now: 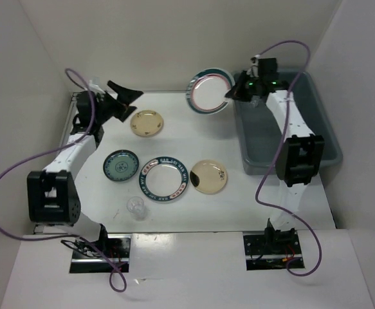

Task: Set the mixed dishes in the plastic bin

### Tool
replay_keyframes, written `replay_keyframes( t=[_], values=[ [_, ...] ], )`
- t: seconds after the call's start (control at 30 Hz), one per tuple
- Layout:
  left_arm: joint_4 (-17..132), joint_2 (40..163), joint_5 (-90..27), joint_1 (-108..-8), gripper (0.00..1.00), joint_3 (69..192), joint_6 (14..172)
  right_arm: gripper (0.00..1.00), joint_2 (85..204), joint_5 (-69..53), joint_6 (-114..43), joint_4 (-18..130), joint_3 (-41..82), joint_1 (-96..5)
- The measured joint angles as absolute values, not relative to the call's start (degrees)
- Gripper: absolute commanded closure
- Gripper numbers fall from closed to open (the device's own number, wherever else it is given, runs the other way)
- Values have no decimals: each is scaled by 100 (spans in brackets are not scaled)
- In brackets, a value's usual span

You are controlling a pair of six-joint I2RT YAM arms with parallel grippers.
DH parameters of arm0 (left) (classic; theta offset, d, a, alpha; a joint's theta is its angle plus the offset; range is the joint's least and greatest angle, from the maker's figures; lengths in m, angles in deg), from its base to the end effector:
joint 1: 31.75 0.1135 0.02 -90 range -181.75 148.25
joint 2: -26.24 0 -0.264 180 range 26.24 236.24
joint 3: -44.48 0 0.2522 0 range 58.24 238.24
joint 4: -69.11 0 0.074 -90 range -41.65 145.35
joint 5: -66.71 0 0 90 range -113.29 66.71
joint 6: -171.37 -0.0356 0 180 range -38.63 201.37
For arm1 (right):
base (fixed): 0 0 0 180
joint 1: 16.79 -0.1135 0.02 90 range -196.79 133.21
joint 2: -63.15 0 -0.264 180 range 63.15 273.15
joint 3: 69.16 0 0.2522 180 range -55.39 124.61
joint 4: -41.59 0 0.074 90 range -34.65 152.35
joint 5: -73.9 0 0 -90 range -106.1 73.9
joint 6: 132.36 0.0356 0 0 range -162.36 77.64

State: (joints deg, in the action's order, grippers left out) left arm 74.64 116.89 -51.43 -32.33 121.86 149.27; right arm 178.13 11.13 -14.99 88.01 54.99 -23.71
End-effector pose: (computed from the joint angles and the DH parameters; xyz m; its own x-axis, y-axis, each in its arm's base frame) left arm 0.3727 -0.0206 0.3054 -0.4919 -0.8121 -0.3139 0.0544 0.3312 -0.9420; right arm 0.4592 0.0721 0.3290 -0.7491 0.3209 -0.5796 -0.1400 0.7784 0.6119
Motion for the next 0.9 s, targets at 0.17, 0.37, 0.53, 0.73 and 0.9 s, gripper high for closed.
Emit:
replay_keyframes(
  t=[0.17,0.37,0.53,0.73,0.9],
  values=[
    [7459,10675,-4931,-2944,0,12208,14592,99,16980,-68,-1497,8804,5021,-1066],
    [7431,10795,-4931,-3014,0,11591,14581,99,16082,-1751,-1490,8937,4656,-564],
    [7105,10990,-4903,-3014,0,11242,14568,99,16134,-3001,-1492,9186,4625,-767],
    [7051,10988,-4837,-3014,0,11231,14406,99,16650,-3608,-1494,9501,4426,-738],
    [7035,10983,-4776,-3014,0,11185,14358,99,16945,-3672,-1497,9641,4079,-728]
  ],
)
